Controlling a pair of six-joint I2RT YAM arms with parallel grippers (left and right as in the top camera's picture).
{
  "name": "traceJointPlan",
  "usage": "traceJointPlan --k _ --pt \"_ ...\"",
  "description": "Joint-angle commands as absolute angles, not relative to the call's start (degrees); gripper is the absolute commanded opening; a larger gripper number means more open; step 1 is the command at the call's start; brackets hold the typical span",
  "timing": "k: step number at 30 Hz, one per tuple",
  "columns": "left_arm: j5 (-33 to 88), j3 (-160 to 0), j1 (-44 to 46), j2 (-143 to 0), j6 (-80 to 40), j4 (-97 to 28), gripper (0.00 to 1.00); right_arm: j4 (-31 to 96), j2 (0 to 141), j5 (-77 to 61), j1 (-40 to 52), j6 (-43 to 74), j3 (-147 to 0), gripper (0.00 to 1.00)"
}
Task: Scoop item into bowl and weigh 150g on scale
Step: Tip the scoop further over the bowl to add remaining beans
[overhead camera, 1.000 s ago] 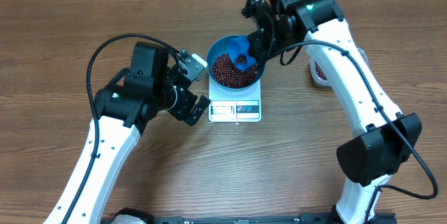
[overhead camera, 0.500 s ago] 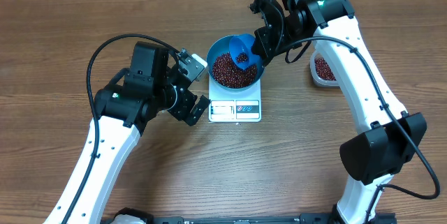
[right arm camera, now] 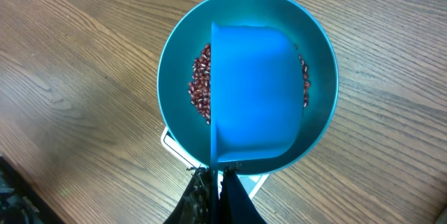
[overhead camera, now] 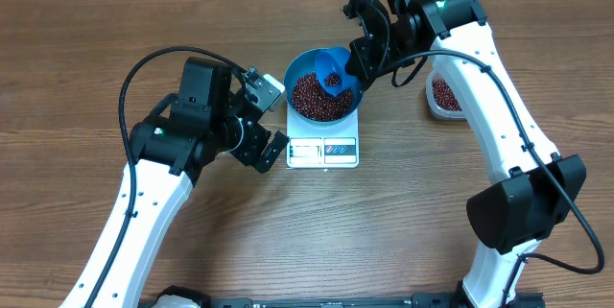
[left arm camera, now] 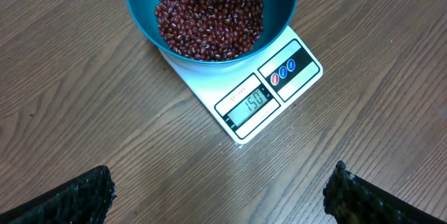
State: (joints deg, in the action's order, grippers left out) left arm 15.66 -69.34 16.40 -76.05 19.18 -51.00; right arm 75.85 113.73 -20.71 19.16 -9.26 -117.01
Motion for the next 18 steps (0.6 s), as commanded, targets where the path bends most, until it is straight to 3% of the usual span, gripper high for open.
traceJointPlan --k 1,18 --pt "16.49 -69.12 16.53 -76.49 18.17 -50.92 1.0 75.59 111.11 -19.49 18.98 -9.52 -119.0 0.04" --pt "16.49 -69.12 16.53 -76.49 18.17 -50.92 1.0 76.47 110.28 -21.76 18.17 -9.5 -119.0 0.04"
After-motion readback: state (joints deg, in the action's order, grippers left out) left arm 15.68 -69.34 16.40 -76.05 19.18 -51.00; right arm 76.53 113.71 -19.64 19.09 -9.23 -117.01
